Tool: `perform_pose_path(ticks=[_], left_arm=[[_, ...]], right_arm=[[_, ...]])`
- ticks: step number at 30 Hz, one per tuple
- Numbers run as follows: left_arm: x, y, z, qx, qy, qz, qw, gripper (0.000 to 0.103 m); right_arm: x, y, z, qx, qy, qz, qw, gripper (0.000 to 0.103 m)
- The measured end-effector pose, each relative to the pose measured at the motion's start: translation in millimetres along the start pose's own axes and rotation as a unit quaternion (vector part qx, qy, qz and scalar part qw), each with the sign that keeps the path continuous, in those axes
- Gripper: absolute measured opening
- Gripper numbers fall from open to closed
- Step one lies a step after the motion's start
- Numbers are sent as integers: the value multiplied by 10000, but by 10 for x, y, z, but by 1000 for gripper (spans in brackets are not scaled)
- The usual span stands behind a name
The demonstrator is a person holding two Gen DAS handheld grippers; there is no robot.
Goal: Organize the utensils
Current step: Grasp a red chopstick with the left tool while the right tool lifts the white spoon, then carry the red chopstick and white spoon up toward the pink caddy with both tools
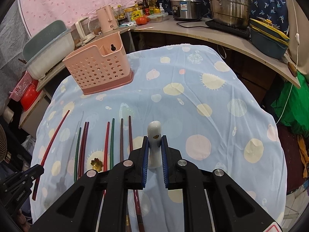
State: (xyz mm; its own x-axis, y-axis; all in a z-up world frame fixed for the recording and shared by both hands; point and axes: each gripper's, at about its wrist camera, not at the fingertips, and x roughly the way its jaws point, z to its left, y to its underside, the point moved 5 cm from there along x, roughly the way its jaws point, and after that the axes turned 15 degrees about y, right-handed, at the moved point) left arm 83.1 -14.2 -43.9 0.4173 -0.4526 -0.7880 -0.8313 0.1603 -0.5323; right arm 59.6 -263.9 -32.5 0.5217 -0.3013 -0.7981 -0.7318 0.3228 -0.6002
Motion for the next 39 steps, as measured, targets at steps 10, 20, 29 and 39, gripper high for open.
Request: perform_pose_path(ticks=[10,20,29,39], left_arm=[[186,409,87,-195,131,511,9984,7],[199,719,192,-432,63,716,9965,9],[169,857,229,-435,23,770,9961,10],[70,866,196,-357,31,720,9968,7]], right_arm=[[30,120,-21,-23,-12,108,9999,12],[19,301,-11,-113,-8,202,9997,11],[13,352,-11,-118,-21,206,9997,11],[-47,348,-9,-113,-69,141,9998,10]])
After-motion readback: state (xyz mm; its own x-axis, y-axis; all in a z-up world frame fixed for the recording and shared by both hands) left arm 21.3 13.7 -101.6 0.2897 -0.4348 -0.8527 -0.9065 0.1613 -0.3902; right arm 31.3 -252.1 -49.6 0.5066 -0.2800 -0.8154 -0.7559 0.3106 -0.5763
